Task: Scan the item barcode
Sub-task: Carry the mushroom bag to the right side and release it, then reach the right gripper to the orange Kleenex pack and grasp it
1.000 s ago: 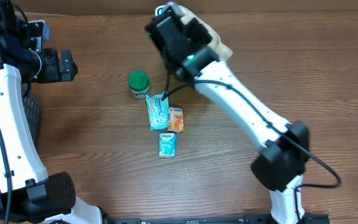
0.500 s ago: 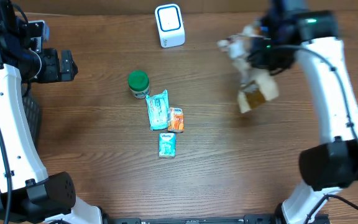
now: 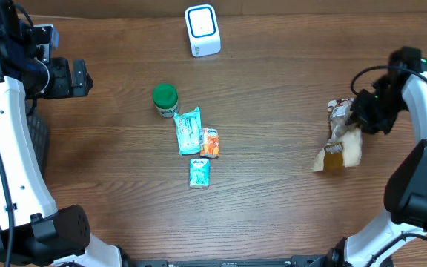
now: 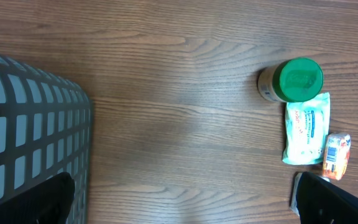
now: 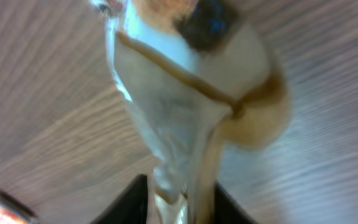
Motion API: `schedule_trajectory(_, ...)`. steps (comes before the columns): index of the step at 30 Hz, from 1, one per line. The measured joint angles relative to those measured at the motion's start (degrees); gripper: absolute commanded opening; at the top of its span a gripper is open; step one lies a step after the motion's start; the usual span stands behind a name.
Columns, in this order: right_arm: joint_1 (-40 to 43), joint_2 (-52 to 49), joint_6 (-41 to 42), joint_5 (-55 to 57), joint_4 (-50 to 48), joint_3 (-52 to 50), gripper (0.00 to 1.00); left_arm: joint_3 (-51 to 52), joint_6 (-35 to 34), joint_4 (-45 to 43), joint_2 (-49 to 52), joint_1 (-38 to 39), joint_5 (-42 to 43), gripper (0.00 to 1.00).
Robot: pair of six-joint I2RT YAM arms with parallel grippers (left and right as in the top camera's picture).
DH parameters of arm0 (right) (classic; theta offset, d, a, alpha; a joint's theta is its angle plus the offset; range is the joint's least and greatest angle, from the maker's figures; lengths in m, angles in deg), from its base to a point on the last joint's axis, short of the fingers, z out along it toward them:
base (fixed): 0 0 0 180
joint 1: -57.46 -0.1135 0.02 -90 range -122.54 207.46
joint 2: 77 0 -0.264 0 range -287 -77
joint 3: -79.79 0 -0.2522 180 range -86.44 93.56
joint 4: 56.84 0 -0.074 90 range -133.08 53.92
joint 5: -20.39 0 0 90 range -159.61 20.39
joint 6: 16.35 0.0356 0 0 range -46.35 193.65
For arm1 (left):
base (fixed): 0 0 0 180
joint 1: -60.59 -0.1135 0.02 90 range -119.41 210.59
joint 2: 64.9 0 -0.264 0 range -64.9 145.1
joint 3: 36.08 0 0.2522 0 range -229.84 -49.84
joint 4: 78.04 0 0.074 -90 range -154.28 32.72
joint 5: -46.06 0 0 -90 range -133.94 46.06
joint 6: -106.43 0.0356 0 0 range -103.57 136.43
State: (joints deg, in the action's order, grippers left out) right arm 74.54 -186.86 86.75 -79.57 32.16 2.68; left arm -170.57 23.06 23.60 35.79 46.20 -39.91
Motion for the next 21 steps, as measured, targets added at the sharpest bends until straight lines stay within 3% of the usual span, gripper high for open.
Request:
schedule_trajectory(6, 1.4, 0.0, -1.6, -0.4, 8.8, 4.3, 0.45, 0.0, 0.0, 0.0, 0.0, 0.0, 0.0, 0.99)
schedule_trajectory(10, -0.6, 0.0, -5.6, -4.9, 11.8, 11.3, 0.59, 0.0, 0.0, 0.0, 0.0, 0.0, 0.0, 1.0)
schedule_trajectory(11, -1.4, 0.1, -6.2, -6.4, 11.9, 12.3, 0.58, 0.0, 0.0, 0.0, 0.0, 0.0, 0.0, 1.0)
schedule_trajectory(21, -19.5, 0.2, -8.0, -20.7, 0.0, 9.0, 0.58, 0.0, 0.0, 0.0, 0.0, 0.0, 0.0, 0.99)
